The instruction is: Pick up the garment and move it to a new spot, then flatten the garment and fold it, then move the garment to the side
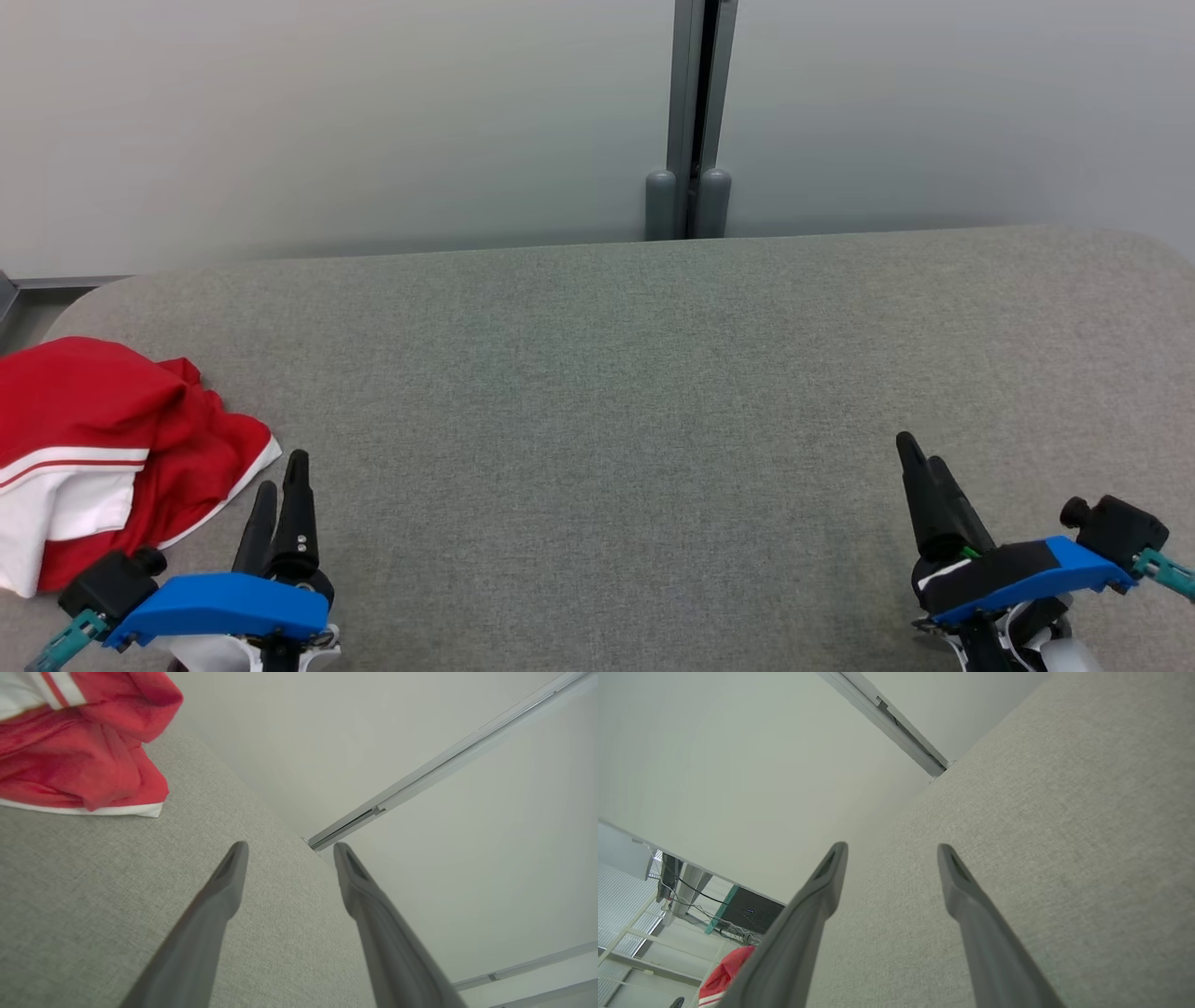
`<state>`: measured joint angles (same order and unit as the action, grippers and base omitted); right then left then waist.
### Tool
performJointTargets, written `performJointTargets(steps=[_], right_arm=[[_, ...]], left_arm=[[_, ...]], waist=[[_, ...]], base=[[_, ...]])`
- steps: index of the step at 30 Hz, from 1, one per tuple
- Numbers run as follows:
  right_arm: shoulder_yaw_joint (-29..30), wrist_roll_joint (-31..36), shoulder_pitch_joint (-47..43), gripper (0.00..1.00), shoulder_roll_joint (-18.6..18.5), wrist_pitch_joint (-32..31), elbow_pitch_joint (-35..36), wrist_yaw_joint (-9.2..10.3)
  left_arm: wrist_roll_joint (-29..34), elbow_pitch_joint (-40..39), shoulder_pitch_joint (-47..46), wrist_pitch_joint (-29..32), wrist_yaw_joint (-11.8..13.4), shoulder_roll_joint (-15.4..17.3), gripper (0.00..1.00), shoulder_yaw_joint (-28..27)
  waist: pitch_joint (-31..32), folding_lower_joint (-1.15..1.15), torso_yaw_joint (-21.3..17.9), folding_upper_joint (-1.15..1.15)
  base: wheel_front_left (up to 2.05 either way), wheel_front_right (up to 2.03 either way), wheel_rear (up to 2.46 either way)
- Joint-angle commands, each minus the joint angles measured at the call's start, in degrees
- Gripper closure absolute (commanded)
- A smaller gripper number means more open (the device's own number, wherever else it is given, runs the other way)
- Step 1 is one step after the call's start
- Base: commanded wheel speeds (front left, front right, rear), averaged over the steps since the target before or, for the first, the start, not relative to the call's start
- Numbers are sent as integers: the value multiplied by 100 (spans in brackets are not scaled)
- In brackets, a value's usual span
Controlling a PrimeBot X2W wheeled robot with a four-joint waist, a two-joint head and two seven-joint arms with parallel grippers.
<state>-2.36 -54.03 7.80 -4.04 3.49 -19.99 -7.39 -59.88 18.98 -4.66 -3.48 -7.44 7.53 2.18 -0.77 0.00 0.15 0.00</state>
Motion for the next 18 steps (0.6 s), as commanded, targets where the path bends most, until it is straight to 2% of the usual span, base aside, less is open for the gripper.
performJointTargets(steps=[1,5,18], right_arm=[[-183,326,214,0,-177,78,-51,-7],[-452,660,317,0,-359,149,-187,-8],[-829,1533,394,0,-509,358,-227,-9]], left_arm=[[249,-31,-160,-80,-3,107,0,96],[534,7,-150,-153,-3,152,0,199],[1506,130,-123,-360,-4,316,0,512]], waist=[[-1,0,7,0],[1,0,12,0],[13,0,3,0]], base=[[0,0,0],[0,0,0],[0,0,0]])
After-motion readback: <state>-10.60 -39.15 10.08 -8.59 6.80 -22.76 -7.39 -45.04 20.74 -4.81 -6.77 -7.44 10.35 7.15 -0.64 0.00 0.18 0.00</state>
